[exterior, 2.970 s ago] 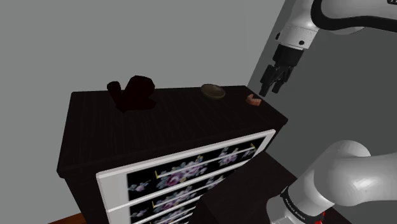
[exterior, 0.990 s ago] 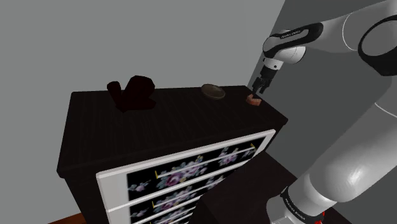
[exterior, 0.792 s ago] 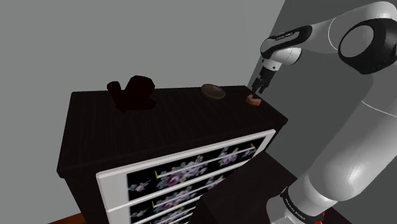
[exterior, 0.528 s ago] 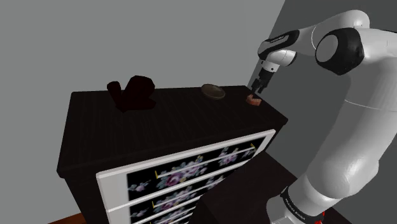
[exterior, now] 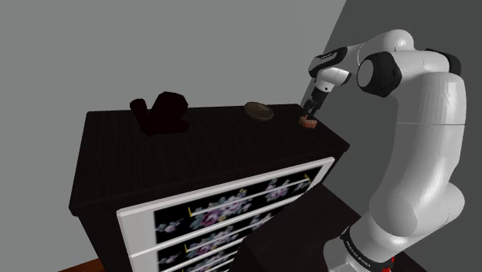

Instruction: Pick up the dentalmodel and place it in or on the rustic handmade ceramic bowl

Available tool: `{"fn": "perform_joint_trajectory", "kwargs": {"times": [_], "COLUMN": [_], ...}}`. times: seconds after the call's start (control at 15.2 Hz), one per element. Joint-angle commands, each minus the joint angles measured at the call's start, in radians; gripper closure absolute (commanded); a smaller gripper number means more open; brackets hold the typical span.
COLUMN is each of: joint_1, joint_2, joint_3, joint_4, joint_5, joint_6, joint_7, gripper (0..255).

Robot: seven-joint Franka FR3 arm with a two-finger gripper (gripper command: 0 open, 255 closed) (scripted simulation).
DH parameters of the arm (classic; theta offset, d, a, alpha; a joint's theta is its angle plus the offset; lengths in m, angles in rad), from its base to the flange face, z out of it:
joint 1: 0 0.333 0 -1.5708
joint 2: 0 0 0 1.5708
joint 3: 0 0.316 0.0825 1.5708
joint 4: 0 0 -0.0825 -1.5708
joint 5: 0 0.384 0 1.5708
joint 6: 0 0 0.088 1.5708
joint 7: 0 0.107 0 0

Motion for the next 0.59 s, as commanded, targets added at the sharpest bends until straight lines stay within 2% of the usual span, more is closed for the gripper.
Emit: {"fn": "perform_joint_trajectory", "kwargs": {"times": [0.0,0.2,0.53], "joint_1": [-0.001,-0.002,-0.002], "joint_2": [0.012,0.032,0.032], "joint_3": [0.004,0.012,0.012], "joint_4": [-0.009,-0.028,-0.028], "joint_5": [0.007,0.019,0.019], "joint_6": [0.020,0.057,0.057], "joint_7": [-0.004,-0.012,-0.012], "gripper": [0,0,0]}}
